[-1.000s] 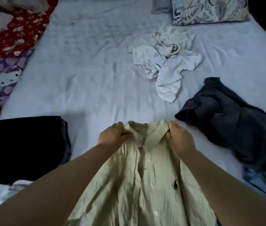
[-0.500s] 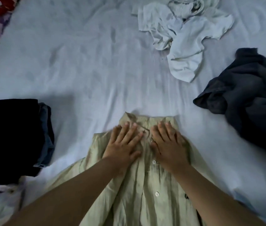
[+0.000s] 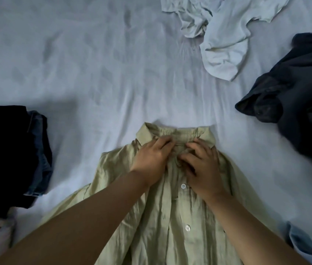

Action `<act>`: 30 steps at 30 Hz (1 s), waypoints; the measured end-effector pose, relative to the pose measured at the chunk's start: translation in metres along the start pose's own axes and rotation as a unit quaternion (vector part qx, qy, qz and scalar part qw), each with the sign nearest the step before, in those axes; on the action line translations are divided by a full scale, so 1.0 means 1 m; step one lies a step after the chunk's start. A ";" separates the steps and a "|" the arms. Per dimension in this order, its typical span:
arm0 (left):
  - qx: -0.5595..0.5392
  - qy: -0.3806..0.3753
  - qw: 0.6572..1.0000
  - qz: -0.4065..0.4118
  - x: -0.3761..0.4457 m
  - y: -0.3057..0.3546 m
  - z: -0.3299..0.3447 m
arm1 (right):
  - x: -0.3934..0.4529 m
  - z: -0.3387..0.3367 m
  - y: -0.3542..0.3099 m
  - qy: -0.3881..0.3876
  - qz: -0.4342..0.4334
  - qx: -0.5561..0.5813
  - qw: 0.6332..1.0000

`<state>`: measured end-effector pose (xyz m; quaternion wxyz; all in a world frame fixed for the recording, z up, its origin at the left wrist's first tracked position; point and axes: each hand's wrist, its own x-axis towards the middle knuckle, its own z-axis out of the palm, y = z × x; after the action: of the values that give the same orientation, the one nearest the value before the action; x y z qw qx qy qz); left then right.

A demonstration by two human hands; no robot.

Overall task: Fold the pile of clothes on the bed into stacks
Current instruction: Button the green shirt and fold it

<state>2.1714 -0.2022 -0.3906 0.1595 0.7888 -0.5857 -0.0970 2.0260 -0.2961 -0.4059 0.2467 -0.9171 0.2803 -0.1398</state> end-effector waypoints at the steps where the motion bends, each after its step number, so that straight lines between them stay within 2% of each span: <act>1: -0.021 -0.019 1.000 -0.011 0.000 0.000 0.000 | 0.000 0.002 0.001 0.002 -0.001 -0.001 1.000; 5: -0.104 -0.036 0.993 -0.045 0.001 0.002 -0.007 | 0.001 0.007 0.001 0.020 0.018 0.006 1.000; 10: -0.154 -0.037 0.987 -0.009 0.002 -0.003 -0.011 | 0.003 0.015 -0.007 0.055 0.041 0.004 0.998; 18: -0.192 -0.097 0.976 0.048 0.008 -0.006 -0.006 | 0.003 0.024 -0.008 0.101 0.028 -0.005 0.995; 24: -0.216 -0.073 0.973 0.020 0.009 -0.001 0.000 | 0.001 0.026 -0.008 0.108 0.025 0.008 0.994; 28: -0.244 -0.051 0.968 -0.041 0.008 0.001 0.004 | 0.001 0.027 -0.007 0.113 0.035 0.017 0.993; 30: -0.245 -0.054 0.967 -0.034 0.009 0.000 0.005 | 0.000 0.029 -0.006 0.112 0.035 0.010 0.993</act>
<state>2.1727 -0.2118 -0.3946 0.3130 0.7384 -0.5248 -0.2852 2.0402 -0.2816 -0.4267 0.2276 -0.8827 0.3365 -0.2362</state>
